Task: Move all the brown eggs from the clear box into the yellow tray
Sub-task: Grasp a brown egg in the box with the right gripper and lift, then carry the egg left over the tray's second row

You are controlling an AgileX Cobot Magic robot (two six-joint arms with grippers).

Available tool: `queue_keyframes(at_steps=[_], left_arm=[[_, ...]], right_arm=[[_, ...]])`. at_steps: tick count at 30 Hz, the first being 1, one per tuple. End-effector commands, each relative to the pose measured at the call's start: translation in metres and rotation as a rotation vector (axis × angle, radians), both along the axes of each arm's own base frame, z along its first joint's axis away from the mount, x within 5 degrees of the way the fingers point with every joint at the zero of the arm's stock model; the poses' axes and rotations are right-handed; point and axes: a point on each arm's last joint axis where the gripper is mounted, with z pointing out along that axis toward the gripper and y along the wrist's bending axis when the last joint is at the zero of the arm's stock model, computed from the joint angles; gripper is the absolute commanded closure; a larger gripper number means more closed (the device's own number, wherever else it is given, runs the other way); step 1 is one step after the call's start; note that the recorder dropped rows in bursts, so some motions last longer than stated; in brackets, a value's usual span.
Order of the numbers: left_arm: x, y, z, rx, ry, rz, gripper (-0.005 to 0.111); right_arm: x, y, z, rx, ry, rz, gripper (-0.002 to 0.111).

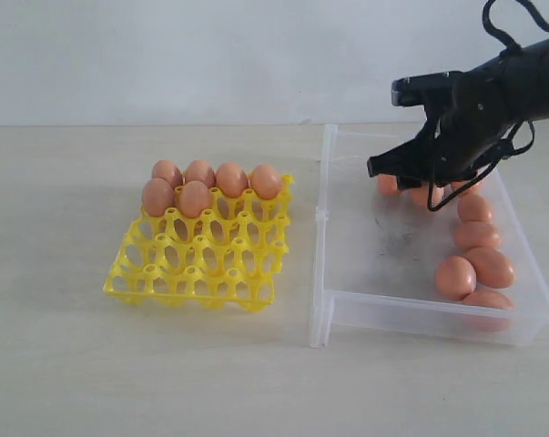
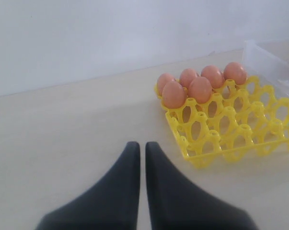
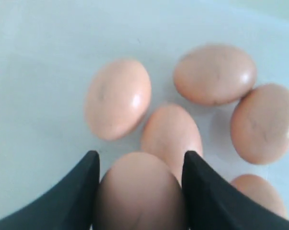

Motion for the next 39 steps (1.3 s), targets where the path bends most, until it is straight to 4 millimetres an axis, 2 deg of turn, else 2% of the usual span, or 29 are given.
queue_keyframes(at_steps=[1, 7, 15, 20, 25, 30, 34, 39], left_arm=[[0.0, 0.0, -0.001, 0.001, -0.003, -0.005, 0.103], [0.0, 0.0, -0.001, 0.001, -0.003, -0.005, 0.103], [0.0, 0.0, -0.001, 0.001, -0.003, -0.005, 0.103], [0.0, 0.0, -0.001, 0.001, -0.003, -0.005, 0.103], [0.0, 0.0, -0.001, 0.001, -0.003, -0.005, 0.103], [0.0, 0.0, -0.001, 0.001, -0.003, -0.005, 0.103], [0.0, 0.0, -0.001, 0.001, -0.003, -0.005, 0.103], [0.0, 0.0, -0.001, 0.001, -0.003, -0.005, 0.103]], right_arm=[[-0.013, 0.016, 0.029, 0.08, -0.165, 0.083, 0.109], [-0.036, 0.044, 0.043, 0.201, -0.355, 0.212, 0.109], [-0.066, 0.092, 0.049, 0.437, -0.619, 0.414, 0.109], [-0.075, 0.105, 0.053, 0.552, -0.75, 0.487, 0.109], [-0.071, 0.113, 0.032, 0.609, -0.784, 0.52, 0.109], [-0.066, 0.12, 0.003, 0.694, -0.842, 0.542, 0.109], [-0.056, 0.128, -0.025, 0.689, -0.808, 0.565, 0.109], [-0.045, 0.14, -0.046, 0.678, -0.777, 0.625, 0.109]])
